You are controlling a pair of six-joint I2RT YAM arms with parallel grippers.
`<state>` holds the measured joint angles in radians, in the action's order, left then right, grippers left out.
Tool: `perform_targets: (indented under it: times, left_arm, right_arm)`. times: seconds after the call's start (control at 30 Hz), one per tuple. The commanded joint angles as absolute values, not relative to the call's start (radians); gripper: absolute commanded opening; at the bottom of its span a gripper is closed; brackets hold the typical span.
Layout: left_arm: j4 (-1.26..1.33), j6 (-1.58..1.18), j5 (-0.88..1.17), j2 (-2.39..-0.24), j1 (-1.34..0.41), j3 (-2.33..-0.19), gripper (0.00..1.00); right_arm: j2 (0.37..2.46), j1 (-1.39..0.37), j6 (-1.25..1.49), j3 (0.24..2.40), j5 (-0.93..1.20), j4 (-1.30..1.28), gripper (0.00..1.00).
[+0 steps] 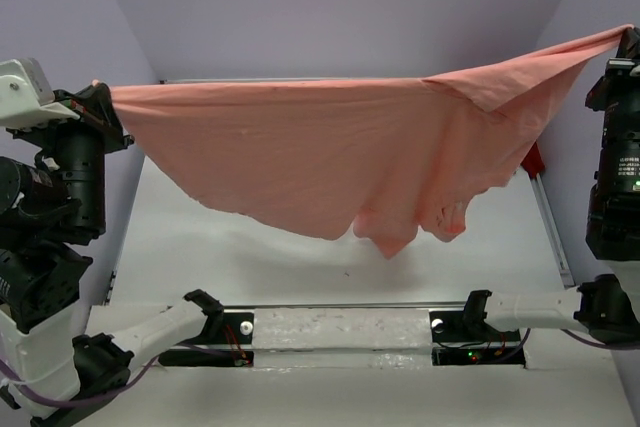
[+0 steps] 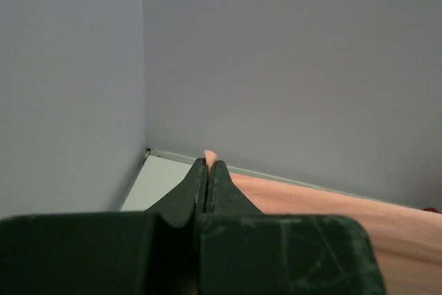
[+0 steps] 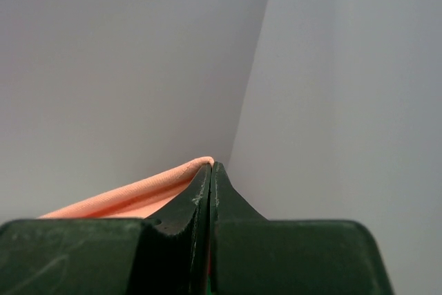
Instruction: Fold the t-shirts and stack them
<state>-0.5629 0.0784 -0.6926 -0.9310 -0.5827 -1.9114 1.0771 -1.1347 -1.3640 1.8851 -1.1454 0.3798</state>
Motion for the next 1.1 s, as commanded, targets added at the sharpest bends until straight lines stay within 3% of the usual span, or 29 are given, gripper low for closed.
perform_targets:
  times: [0.0,0.03,0.1,0.43,0.57,0.63,0.73,0.9,1.07]
  left_arm:
    - [-0.572,0.061,-0.683,-0.899,-0.574,-1.916,0.0]
    - [-0.511,0.09,-0.702,-0.89,-0.563,-1.886,0.0]
    - [-0.554,0.089,-0.723,-0.902,-0.569,-1.907,0.0]
    - [-0.491,0.092,-0.718,-0.922,-0.584,-1.824,0.0]
    - [-0.466,0.119,-0.693,-1.037,-0.601,-1.962,0.0]
    - [-0.449,0.155,-0.712,-1.095,-0.636,-2.084,0.0]
    - [-0.466,0.146,-0.675,-1.114,-0.65,-2.215,0.0]
    - [-0.483,0.117,-0.675,-0.968,-0.637,-2.067,0.0]
    - [-0.526,0.086,-0.64,-0.83,-0.534,-1.885,0.0]
  right_arm:
    - [1.071,-1.14,-1.474,1.921,-1.184,0.481,0.0]
    - [1.039,-1.14,-1.453,1.867,-1.161,0.503,0.0]
    - [1.068,-1.14,-1.382,1.963,-1.21,0.343,0.0]
    - [1.057,-1.14,-1.238,1.881,-1.158,0.241,0.0]
    - [1.136,-1.14,-1.207,1.968,-1.089,0.18,0.0]
    - [1.192,-1.236,-1.373,2.032,-1.086,0.367,0.0]
    - [1.198,-1.264,-1.462,2.054,-1.112,0.446,0.0]
    - [1.138,-1.264,-1.638,1.908,-1.204,0.659,0.0]
    - [1.103,-1.264,-1.684,1.876,-1.253,0.695,0.0]
